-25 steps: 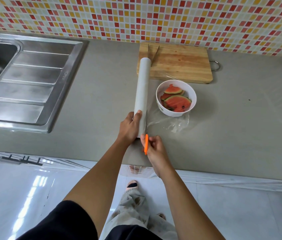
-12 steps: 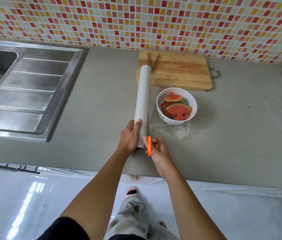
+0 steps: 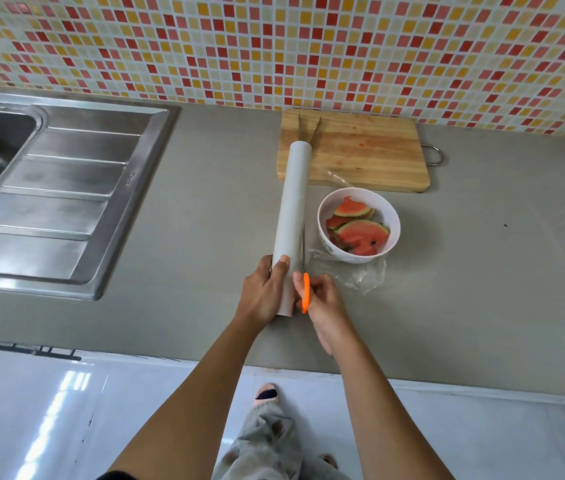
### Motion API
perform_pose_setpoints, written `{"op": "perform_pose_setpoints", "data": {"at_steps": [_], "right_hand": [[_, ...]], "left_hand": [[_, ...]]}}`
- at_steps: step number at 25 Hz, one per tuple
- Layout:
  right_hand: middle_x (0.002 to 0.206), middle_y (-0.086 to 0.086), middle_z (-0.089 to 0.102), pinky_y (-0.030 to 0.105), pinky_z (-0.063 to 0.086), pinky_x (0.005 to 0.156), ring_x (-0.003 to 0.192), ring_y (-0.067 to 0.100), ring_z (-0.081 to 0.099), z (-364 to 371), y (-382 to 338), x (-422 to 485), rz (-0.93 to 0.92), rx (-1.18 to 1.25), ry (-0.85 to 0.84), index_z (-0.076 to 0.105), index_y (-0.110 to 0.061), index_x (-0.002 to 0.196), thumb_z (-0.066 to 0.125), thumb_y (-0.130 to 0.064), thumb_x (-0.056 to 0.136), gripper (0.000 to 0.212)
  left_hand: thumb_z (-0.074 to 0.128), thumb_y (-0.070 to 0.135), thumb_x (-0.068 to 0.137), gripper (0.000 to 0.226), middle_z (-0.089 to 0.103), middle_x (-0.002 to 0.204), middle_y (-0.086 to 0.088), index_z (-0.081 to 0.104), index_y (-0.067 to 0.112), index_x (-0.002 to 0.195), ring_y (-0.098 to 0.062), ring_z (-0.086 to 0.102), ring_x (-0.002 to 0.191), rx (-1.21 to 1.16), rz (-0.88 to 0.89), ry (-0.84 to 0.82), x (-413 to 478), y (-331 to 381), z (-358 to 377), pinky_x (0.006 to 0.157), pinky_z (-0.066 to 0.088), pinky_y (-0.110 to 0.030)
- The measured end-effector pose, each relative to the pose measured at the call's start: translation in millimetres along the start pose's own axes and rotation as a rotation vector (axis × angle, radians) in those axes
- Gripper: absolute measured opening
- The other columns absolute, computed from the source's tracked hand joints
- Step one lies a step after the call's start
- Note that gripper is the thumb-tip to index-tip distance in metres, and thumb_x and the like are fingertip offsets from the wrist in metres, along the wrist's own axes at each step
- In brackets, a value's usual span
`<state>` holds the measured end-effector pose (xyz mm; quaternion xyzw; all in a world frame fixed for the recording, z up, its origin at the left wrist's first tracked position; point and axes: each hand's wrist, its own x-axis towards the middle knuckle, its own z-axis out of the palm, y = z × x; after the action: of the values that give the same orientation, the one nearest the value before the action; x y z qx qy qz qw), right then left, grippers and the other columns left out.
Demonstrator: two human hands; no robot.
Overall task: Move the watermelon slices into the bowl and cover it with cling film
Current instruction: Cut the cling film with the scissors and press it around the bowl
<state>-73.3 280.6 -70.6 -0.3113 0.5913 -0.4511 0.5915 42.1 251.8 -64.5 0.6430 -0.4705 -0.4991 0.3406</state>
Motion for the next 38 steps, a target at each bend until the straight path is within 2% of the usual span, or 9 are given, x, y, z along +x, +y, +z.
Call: {"op": "perform_pose_setpoints", "data": {"at_steps": [6,9,12,17,23,28,33,36,38], "right_hand": [[0.057,-0.014,0.051,0.020,0.042,0.062,0.053,-0.001,0.052,7,-5,14,0.020,0.006,0.050,0.046,-0.018,0.075,0.069,-0.061,0.059,0.052],[0.056,-0.015,0.051,0.021,0.041,0.062,0.055,0.002,0.050,10,-7,21,-0.006,0.059,0.045,0.044,-0.019,0.073,0.071,-0.055,0.064,0.047],[0.066,-0.005,0.049,0.025,0.042,0.065,0.061,0.008,0.049,12,-8,27,-0.014,0.097,0.042,0.045,-0.018,0.077,0.071,-0.051,0.069,0.043],[0.064,-0.008,0.050,0.025,0.043,0.067,0.060,0.005,0.050,17,-10,37,-0.015,0.100,0.069,0.042,-0.017,0.077,0.069,-0.043,0.078,0.037],[0.068,-0.008,0.051,0.024,0.041,0.069,0.066,0.008,0.051,23,-14,52,-0.005,0.103,0.099,0.046,-0.017,0.081,0.068,-0.048,0.076,0.038],[0.057,-0.019,0.056,0.013,0.041,0.061,0.057,-0.004,0.052,32,-16,64,-0.015,0.130,0.130,0.051,-0.019,0.077,0.068,-0.049,0.076,0.035],[0.057,-0.010,0.049,0.022,0.038,0.061,0.056,0.005,0.046,40,-22,78,-0.057,0.183,0.090,0.053,-0.023,0.062,0.064,-0.052,0.073,0.033],[0.067,-0.007,0.058,0.023,0.042,0.068,0.067,0.007,0.053,44,-20,85,-0.070,0.241,0.084,0.056,-0.020,0.071,0.066,-0.051,0.073,0.032],[0.070,-0.008,0.061,0.021,0.044,0.067,0.068,0.005,0.057,47,-21,90,-0.066,0.271,0.107,0.056,-0.019,0.076,0.067,-0.050,0.072,0.033]], "left_hand": [[0.043,0.052,0.089,0.028,0.064,0.081,0.007,0.057,0.029,0.081,-0.001,0.059,0.069,0.036,0.010,-0.023,0,-3,-8,0.057,0.041,-0.019],[0.043,0.050,0.091,0.027,0.063,0.077,0.007,0.055,0.030,0.078,0.005,0.057,0.061,0.042,0.029,-0.027,1,-1,-10,0.050,0.039,-0.009],[0.043,0.051,0.089,0.028,0.062,0.073,0.008,0.055,0.031,0.074,0.005,0.055,0.060,0.051,0.036,-0.028,1,-1,-14,0.050,0.038,-0.008],[0.040,0.055,0.085,0.027,0.060,0.068,0.010,0.054,0.037,0.070,0.005,0.053,0.058,0.084,0.035,-0.054,2,-3,-20,0.050,0.037,-0.008],[0.039,0.056,0.083,0.027,0.063,0.076,0.009,0.056,0.035,0.083,0.005,0.054,0.064,0.112,0.032,-0.099,7,-5,-30,0.053,0.038,-0.008],[0.037,0.057,0.083,0.028,0.063,0.079,0.009,0.056,0.037,0.087,0.005,0.055,0.067,0.157,0.044,-0.138,14,-3,-42,0.053,0.037,-0.008],[0.037,0.056,0.084,0.032,0.064,0.084,0.009,0.057,0.035,0.095,0.005,0.056,0.071,0.183,0.039,-0.180,25,1,-52,0.054,0.038,-0.008],[0.038,0.055,0.084,0.031,0.064,0.081,0.011,0.058,0.034,0.094,0.003,0.056,0.070,0.181,0.051,-0.200,30,3,-58,0.054,0.038,-0.007],[0.038,0.055,0.084,0.031,0.064,0.077,0.013,0.059,0.034,0.092,0.001,0.056,0.070,0.194,0.060,-0.211,32,3,-64,0.055,0.039,-0.008]]}}
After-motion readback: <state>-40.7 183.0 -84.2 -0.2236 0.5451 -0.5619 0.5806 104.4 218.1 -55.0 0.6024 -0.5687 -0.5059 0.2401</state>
